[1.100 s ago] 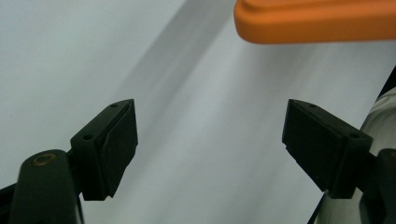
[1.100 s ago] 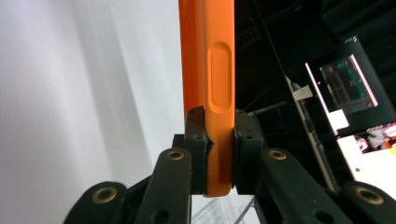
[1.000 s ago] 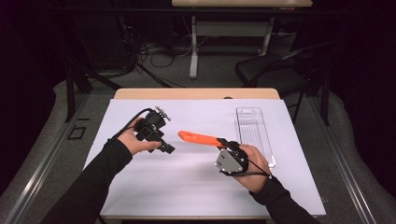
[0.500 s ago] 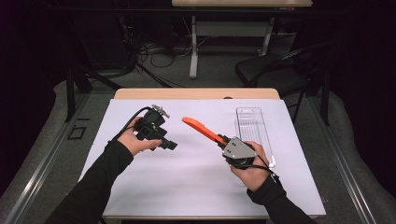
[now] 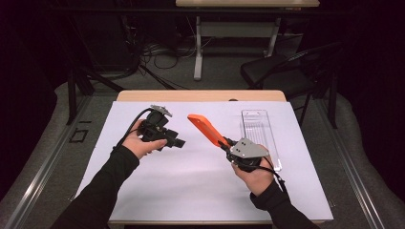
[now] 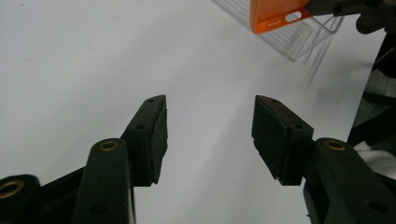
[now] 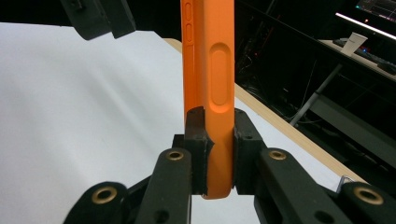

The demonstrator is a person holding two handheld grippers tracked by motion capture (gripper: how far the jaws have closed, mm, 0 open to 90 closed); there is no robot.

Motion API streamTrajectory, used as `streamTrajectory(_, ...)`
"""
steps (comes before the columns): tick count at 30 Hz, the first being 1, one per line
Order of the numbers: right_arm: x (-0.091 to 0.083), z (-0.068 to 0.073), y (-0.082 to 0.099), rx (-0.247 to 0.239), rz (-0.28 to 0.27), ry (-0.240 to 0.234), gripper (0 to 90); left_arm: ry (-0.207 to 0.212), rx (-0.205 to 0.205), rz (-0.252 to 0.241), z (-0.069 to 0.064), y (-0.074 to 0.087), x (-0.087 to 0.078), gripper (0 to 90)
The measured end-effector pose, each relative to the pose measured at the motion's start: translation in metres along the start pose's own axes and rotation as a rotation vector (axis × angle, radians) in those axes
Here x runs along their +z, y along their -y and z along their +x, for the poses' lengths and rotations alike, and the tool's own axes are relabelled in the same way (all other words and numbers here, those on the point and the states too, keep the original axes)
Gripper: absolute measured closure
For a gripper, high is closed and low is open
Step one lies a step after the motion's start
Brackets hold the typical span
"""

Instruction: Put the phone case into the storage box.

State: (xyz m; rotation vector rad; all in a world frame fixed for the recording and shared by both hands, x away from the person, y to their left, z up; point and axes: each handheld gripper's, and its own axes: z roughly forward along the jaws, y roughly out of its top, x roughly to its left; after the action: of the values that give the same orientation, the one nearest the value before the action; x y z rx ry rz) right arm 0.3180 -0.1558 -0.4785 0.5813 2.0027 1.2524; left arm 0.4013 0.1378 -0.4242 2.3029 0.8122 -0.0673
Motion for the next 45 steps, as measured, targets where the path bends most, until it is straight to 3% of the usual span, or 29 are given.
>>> streamTrajectory(5, 0.0, 0.002, 0.0, 0.016, -0.013, -0.002, 80.4, -0.036, 0.012, -0.007, 0.0, 0.002, 0.004, 54.0)
streamTrajectory(10, 0.002, 0.004, 0.0, 0.049, -0.019, -0.014, 80.4, -0.047, 0.016, -0.025, 0.001, 0.005, 0.004, 57.7)
streamTrajectory(22, 0.003, 0.006, 0.006, 0.116, -0.037, -0.027, 80.4, -0.099, 0.022, -0.145, -0.001, 0.01, -0.002, 56.0)
streamTrajectory(27, 0.003, 0.007, 0.005, 0.143, -0.06, -0.027, 80.4, -0.088, 0.007, -0.188, -0.002, 0.01, -0.002, 54.2)
streamTrajectory(30, 0.004, 0.007, 0.005, 0.155, -0.066, -0.031, 80.4, -0.058, 0.004, -0.215, -0.004, 0.01, -0.002, 54.7)
streamTrajectory(34, 0.006, 0.007, 0.005, 0.195, -0.083, -0.043, 80.4, -0.057, -0.007, -0.268, -0.006, 0.011, -0.002, 53.5)
streamTrajectory(37, 0.007, 0.007, 0.004, 0.22, -0.096, -0.051, 80.4, -0.034, -0.015, -0.3, -0.006, 0.011, -0.003, 54.0)
streamTrajectory(45, 0.01, 0.008, 0.005, 0.283, -0.116, -0.072, 80.4, -0.004, -0.03, -0.359, -0.008, 0.013, -0.003, 54.1)
